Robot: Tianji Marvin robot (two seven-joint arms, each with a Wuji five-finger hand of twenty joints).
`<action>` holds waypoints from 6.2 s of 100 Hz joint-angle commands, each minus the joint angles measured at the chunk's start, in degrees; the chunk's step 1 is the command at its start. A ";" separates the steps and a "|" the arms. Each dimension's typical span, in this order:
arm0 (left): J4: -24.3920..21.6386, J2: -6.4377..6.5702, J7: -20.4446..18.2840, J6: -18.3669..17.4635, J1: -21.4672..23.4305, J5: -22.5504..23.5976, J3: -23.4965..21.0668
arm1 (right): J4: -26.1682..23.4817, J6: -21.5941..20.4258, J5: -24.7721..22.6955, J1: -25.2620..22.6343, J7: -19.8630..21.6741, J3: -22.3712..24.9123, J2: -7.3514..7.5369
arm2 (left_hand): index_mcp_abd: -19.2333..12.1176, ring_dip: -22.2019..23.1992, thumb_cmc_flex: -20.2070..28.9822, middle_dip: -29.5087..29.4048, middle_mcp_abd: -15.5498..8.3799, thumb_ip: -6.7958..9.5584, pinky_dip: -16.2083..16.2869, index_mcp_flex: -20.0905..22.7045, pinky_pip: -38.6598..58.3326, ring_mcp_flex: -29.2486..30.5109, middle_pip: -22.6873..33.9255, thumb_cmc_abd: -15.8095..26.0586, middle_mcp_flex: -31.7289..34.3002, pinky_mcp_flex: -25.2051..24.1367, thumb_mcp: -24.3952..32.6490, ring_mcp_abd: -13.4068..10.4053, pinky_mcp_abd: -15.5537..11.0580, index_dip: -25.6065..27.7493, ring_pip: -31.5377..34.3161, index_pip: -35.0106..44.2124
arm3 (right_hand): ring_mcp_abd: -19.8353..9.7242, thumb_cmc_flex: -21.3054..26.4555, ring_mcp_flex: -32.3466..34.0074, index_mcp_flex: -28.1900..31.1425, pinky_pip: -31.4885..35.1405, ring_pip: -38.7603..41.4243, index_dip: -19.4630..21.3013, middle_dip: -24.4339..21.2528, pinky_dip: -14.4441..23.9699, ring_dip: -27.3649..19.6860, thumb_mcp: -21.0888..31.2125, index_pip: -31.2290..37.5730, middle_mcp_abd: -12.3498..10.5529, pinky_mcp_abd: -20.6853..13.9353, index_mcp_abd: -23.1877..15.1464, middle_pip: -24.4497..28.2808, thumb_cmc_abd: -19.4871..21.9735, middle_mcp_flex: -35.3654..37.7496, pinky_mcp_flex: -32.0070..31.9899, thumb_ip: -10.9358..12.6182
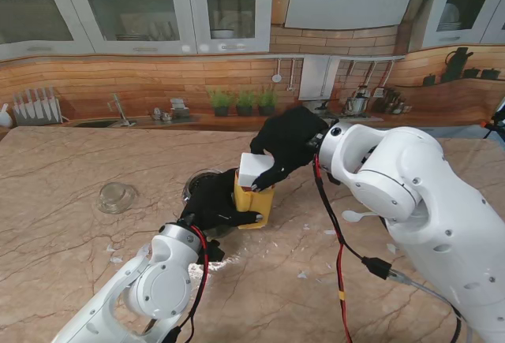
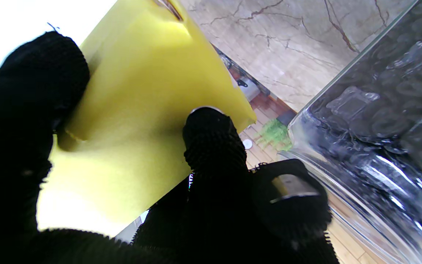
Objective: Portion coffee beans from the glass jar into the coffee jar
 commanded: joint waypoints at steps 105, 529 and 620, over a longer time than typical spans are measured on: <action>-0.63 -0.07 -1.03 0.04 0.62 -0.59 -0.69 | -1.90 -5.70 5.54 -1.34 -0.84 5.70 0.68 | -13.16 0.82 12.13 5.00 -8.16 6.33 -0.29 2.47 2.95 -0.54 9.21 10.20 4.99 0.45 22.24 2.47 -2.53 5.45 -4.05 16.02 | 0.51 -17.51 -4.61 -28.82 -9.79 -11.16 -11.75 -5.41 4.67 2.62 25.25 -14.02 1.45 0.89 -1.26 -4.64 -15.23 -13.63 -7.88 -4.31; 0.24 -0.17 -0.97 0.58 0.28 -1.12 -1.47 | 3.56 -20.25 5.73 8.58 -3.64 0.12 1.13 | -13.15 1.50 11.93 5.07 -7.95 6.39 -0.22 2.86 3.64 -0.57 8.37 10.39 5.58 0.48 22.01 4.29 -1.35 5.02 -3.88 15.74 | -4.39 25.67 2.53 11.54 -8.79 -15.37 -6.34 -4.27 -3.27 -3.93 9.24 22.75 -8.26 -2.61 -23.18 -4.41 -12.62 10.81 -3.83 6.95; -9.05 1.17 -3.64 -5.27 10.16 -3.01 -9.68 | 7.32 -16.13 -3.50 -3.03 -4.07 9.66 1.38 | -12.94 1.64 11.34 4.59 -7.37 8.24 0.09 4.49 4.33 -0.54 8.45 8.90 6.99 0.59 23.30 4.71 -2.03 4.43 -2.59 15.66 | -3.65 26.86 3.17 11.58 -8.62 -14.78 -6.17 -3.72 -2.54 -3.20 7.56 22.22 -7.27 -2.00 -22.09 -4.87 -12.28 10.79 -4.27 6.73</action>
